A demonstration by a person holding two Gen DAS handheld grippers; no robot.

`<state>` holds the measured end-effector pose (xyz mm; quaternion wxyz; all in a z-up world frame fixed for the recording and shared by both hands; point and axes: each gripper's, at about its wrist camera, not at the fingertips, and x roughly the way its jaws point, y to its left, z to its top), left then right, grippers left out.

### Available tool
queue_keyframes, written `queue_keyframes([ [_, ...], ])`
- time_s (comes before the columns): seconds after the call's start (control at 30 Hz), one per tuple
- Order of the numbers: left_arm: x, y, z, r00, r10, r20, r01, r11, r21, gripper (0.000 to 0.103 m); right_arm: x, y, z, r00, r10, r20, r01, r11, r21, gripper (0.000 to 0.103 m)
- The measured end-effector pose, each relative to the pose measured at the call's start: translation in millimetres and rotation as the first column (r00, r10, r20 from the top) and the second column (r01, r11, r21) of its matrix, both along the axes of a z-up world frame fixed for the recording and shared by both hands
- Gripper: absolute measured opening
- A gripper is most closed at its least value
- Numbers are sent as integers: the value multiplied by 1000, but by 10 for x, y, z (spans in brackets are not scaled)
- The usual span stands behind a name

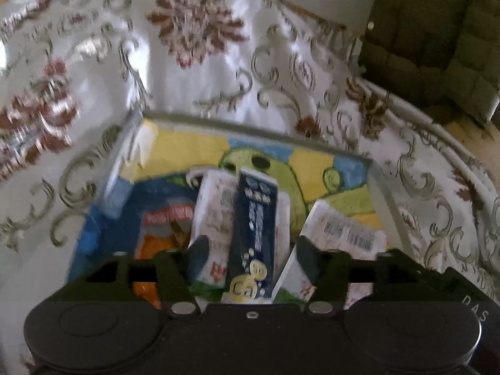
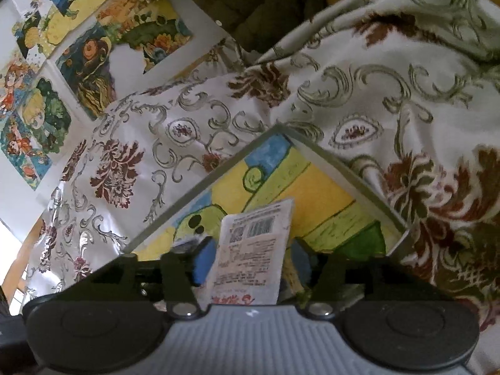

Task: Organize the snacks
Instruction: 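Open both grippers to drop the blue stick and white packet into the tray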

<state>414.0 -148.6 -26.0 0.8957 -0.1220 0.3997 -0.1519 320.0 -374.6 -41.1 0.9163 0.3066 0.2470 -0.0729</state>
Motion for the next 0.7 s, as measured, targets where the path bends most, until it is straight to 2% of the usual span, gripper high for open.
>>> queue_keyframes([
  [0.03,-16,13,48,1000,6,10,-6,1000,2,71,-18,-4,35,1000,-1,3,1,1000,-9,67],
  [0.17,-112,65,246,998,42,47,-42,999,6,91,-111,-43,160,1000,-3,16,3,1000,-13,81],
  [0.3,-254,124,422,994,65,88,-67,998,14,101,-231,-82,290,999,-2,42,2,1000,-17,93],
  [0.43,-464,181,578,987,59,151,-65,997,31,102,-392,-106,407,999,4,54,-2,999,-34,103],
  [0.57,-762,236,725,972,-2,235,-13,998,64,102,-563,-104,547,997,49,63,-46,998,-38,103],
  [0.7,-1087,332,844,956,-24,294,-6,995,101,102,-769,-30,738,992,86,91,-76,991,-108,103],
])
